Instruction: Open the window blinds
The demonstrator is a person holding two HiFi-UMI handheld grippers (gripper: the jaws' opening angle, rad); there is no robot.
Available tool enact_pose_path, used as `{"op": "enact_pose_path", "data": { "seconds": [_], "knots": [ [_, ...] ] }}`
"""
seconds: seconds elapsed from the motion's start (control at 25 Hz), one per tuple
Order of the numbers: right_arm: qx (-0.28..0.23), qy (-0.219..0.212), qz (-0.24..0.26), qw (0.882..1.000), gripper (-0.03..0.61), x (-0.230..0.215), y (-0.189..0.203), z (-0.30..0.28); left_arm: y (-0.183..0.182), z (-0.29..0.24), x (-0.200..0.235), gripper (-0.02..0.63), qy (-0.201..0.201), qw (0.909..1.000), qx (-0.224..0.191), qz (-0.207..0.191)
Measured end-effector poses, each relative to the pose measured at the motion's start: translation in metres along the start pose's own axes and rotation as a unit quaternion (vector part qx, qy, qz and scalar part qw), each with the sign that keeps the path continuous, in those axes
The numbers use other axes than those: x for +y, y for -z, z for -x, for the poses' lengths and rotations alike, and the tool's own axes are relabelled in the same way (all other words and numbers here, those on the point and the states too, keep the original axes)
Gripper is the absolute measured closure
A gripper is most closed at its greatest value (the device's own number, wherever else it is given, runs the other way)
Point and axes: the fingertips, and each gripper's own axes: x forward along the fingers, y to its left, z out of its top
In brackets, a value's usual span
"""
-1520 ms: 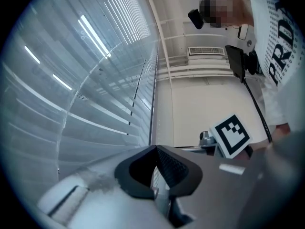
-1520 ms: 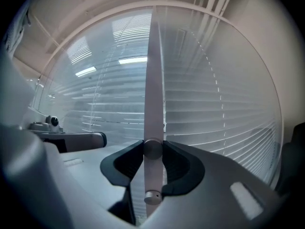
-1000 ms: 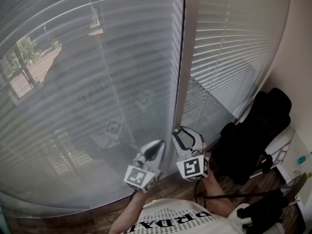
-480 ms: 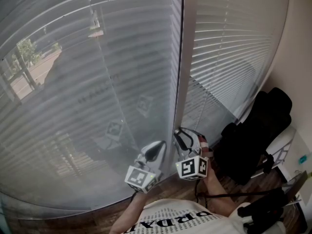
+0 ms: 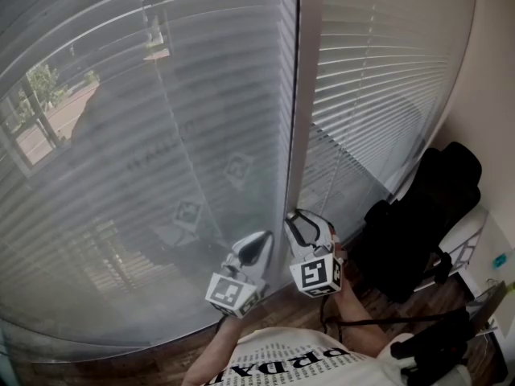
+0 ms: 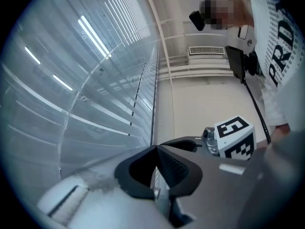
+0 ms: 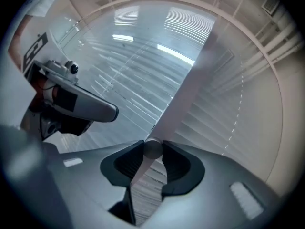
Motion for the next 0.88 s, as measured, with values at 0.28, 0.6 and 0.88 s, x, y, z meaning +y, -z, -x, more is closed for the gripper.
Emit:
{"op": "enact_pose_path", "data": {
  "seconds": [0.28, 0.6, 0.88],
  "knots": [
    [-0.023, -0.008, -0.133, 0.991, 0.445, -0.0038, 0.0007, 0.0012, 0.0022, -0.0014, -0.0026, 0.621, 0.006, 1.0000, -0.003, -0.005],
    [-0.036, -0.013, -0.211, 0.977, 0.446, -0.0071, 0.0025, 0.0018, -0.0019, -0.0033, -0.0041, 0.621, 0.008, 0.9999, -0.014, 0.004],
    [-0.043, -0.017, -0.288, 0.957, 0.446, -0.0084, 0.0059, 0.0014, 0.0036, -0.0041, -0.0036, 0.621, 0.009, 0.9999, -0.004, -0.002]
  ]
}}
